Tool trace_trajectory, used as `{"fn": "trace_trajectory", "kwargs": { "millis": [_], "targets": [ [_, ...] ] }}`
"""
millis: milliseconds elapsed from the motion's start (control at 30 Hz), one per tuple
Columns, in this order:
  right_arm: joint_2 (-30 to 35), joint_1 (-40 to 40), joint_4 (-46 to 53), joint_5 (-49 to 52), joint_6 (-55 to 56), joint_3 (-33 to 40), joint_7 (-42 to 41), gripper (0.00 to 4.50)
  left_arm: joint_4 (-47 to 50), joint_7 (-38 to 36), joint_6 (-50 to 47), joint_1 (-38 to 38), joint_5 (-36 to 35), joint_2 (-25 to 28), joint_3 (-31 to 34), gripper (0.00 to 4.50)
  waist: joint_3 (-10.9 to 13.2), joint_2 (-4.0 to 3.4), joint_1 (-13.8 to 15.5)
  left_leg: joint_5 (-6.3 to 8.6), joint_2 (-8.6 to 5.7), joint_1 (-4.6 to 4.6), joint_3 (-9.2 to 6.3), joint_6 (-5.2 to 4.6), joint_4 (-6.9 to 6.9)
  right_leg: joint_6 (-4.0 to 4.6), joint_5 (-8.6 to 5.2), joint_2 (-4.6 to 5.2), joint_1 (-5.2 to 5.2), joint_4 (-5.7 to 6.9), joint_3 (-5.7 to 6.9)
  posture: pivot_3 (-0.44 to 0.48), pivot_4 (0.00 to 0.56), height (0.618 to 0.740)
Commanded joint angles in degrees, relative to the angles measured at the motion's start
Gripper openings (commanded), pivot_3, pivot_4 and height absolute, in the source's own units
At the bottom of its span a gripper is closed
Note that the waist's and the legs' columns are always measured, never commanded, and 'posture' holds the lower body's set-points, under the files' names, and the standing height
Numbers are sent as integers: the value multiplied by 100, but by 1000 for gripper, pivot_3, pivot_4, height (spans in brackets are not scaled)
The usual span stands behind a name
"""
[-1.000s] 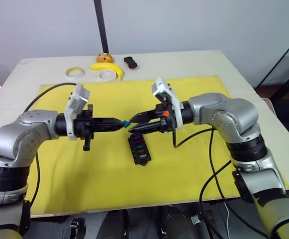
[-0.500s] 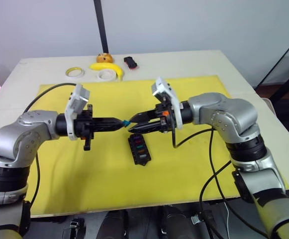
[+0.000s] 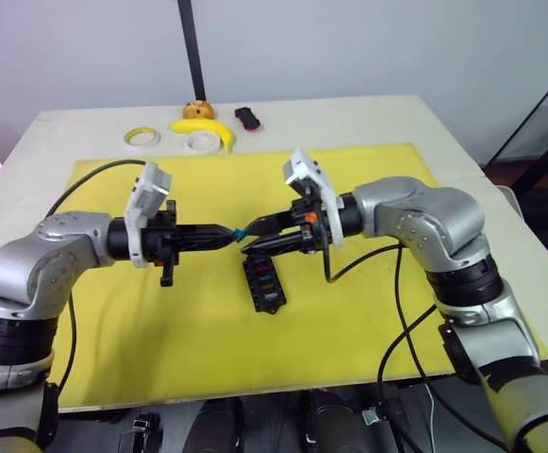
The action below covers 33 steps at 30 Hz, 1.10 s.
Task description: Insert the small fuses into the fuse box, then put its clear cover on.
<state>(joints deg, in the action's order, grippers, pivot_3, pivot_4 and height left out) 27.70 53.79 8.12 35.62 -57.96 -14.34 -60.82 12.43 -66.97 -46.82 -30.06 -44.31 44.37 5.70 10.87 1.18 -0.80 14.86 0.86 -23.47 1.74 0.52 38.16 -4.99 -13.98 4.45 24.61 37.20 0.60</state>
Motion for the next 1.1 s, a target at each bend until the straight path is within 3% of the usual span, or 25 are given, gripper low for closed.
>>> {"fn": "trace_trajectory", "kwargs": {
  "millis": [33, 300, 400, 467, 767, 900, 1033, 1100],
  "targets": [
    [-41, 158, 101, 9, 145, 30, -52, 1848, 113, -1, 125, -49, -11, 32, 28, 0, 0, 0, 0, 0, 0, 0, 0, 0, 0, 0, 0, 0, 0, 0, 0, 0, 150, 740],
    [-42, 132, 118, 6, 161, 7, -54, 1848, 127, 30, 186, -26, 10, 0, -46, 0, 0, 0, 0, 0, 0, 0, 0, 0, 0, 0, 0, 0, 0, 0, 0, 0, 150, 740],
    [-35, 129, 117, 7, 151, 6, -57, 1004, 109, 21, 234, 14, 24, 6, -45, 0, 0, 0, 0, 0, 0, 0, 0, 0, 0, 0, 0, 0, 0, 0, 0, 0, 150, 740],
    [-36, 135, 117, 3, 145, 10, -58, 89, 112, 6, 247, 39, 31, 16, -47, 0, 0, 0, 1, 0, 0, 0, 0, 0, -1, 0, 0, 0, 0, -1, 0, 0, 150, 740],
    [53, 174, 193, -64, 181, -104, -159, 33, 61, 70, 575, 151, 490, 175, -279, 0, 0, 0, 0, 0, 0, 0, 0, 0, -1, 0, 0, 0, 0, -2, 0, 0, 150, 740],
    [325, 408, 117, -592, 548, -545, -356, 33, 18, 390, 671, 163, 979, 303, -526, 0, 1, -1, 0, 0, -1, 0, 1, 0, -1, 1, 0, 0, 0, -4, 0, 0, 150, 740],
    [580, 718, -298, -1389, 1368, -1219, -808, 0, 272, 351, 1080, 674, 1473, 675, -641, 1415, 1, -2, -55, 0, -4, 2, 7, 0, -6, 0, 0, -4, 5, -6, -2, 0, 150, 740],
    [701, 829, -559, -1847, 2015, -1581, -1155, 0, 374, 344, 1243, 988, 1613, 810, -606, 2429, 1, -3, -43, 0, -1, 3, 7, 0, -14, 1, -1, -7, 7, -6, -2, 0, 150, 740]
  ]
}}
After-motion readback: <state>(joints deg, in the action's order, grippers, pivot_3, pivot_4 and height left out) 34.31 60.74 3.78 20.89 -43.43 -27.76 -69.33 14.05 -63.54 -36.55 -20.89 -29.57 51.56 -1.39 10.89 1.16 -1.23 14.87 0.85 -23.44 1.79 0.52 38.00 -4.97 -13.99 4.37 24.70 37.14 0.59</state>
